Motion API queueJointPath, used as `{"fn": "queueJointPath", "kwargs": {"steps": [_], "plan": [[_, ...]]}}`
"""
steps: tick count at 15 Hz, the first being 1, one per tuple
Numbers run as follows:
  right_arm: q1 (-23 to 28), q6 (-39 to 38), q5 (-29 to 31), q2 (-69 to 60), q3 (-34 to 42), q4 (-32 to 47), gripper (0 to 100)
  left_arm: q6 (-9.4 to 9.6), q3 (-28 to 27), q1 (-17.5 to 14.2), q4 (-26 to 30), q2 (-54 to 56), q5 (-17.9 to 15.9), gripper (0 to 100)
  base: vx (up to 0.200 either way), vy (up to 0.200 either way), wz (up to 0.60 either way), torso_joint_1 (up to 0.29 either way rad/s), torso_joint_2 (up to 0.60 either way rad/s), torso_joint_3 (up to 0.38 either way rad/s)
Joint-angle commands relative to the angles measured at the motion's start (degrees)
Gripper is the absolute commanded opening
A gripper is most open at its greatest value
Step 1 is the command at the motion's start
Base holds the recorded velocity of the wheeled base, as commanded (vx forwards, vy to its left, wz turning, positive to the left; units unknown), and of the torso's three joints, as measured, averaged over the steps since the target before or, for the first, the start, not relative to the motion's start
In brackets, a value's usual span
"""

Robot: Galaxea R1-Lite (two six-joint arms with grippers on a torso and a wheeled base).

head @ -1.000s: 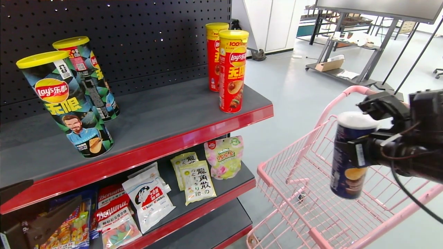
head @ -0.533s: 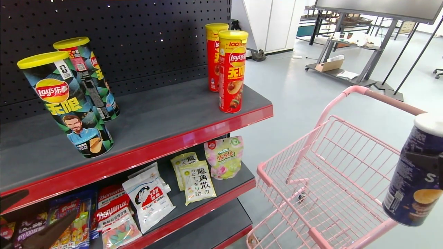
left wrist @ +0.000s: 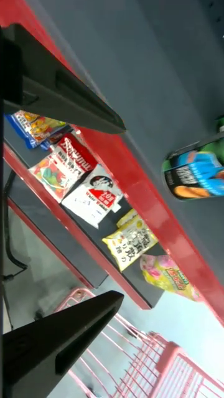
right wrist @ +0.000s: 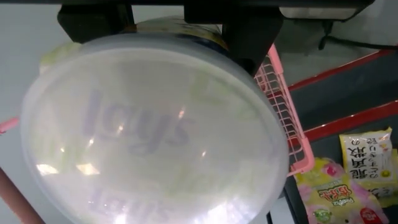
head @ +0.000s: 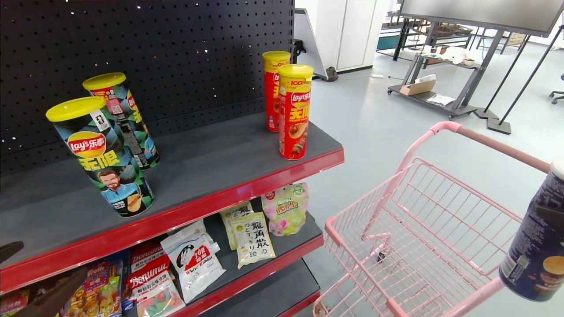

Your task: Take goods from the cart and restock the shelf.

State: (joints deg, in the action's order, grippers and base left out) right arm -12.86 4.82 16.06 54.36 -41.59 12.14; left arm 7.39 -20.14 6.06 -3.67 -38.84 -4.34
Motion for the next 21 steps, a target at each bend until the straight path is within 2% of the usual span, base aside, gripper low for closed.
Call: {"fn": "queueJointPath", "kwargs": {"steps": [1,11,21], "plan": [[0.0,0.0,0.0,-0.5,0.3,-0.1,0,0.00,-0.1,0.0,0.0,0.2,-0.1,100,0.000,0.000,0.00,0.212,-0.53,-0.325],[0.0,3.1,-0.1,-0.6,2.0,-0.5,0,0.00,-0.7,0.0,0.0,-0.5,-0.1,100,0.000,0.000,0.00,0.145,-0.34,-0.201],[0.0,2.7,-0.1,-1.5,3.0,-0.6,0,0.08,-2.3,-0.3,-0.2,-1.9,-0.2,100,0.000,0.000,0.60,0.007,0.00,-0.002]]}}
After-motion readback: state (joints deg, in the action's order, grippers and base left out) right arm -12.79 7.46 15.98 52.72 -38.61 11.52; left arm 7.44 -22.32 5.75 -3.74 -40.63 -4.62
